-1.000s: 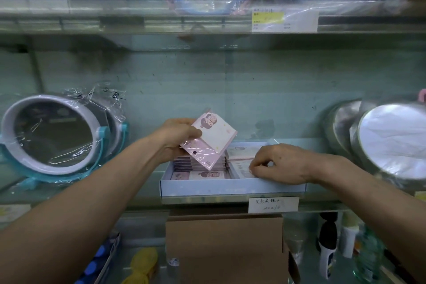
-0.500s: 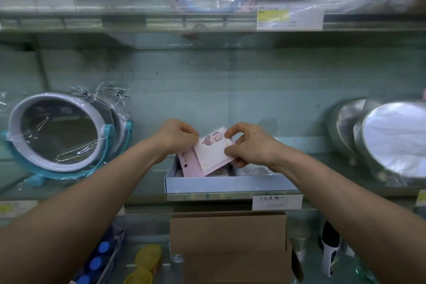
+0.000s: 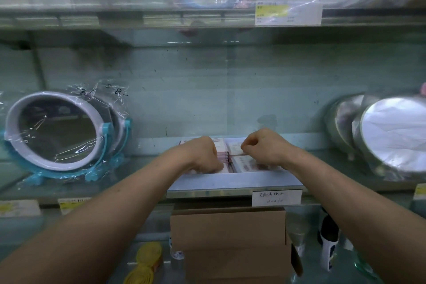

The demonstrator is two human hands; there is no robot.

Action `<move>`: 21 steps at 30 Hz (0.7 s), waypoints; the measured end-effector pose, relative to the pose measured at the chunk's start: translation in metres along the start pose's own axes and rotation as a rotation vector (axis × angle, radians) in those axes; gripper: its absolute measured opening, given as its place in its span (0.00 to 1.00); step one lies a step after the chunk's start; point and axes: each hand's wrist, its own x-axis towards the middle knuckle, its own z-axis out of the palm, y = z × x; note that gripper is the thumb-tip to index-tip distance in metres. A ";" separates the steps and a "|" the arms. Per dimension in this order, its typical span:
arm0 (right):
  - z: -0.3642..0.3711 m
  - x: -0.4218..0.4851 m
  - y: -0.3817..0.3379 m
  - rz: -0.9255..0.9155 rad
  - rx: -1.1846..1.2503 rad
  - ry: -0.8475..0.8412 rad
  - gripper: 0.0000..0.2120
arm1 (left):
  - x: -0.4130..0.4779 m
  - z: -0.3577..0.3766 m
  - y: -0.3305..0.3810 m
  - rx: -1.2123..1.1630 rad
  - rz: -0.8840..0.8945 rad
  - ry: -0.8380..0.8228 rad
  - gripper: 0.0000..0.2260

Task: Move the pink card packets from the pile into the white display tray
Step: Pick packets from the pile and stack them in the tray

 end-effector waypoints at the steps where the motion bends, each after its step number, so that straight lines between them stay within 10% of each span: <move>1: 0.004 -0.001 0.005 0.013 -0.003 0.009 0.10 | 0.002 0.002 0.004 0.039 -0.012 -0.003 0.13; 12: 0.013 -0.006 0.010 0.055 -0.023 -0.057 0.19 | 0.008 0.015 0.003 0.199 -0.047 -0.064 0.28; 21: 0.016 -0.011 0.002 0.039 -0.034 -0.038 0.07 | 0.004 0.020 0.012 0.244 -0.076 0.073 0.29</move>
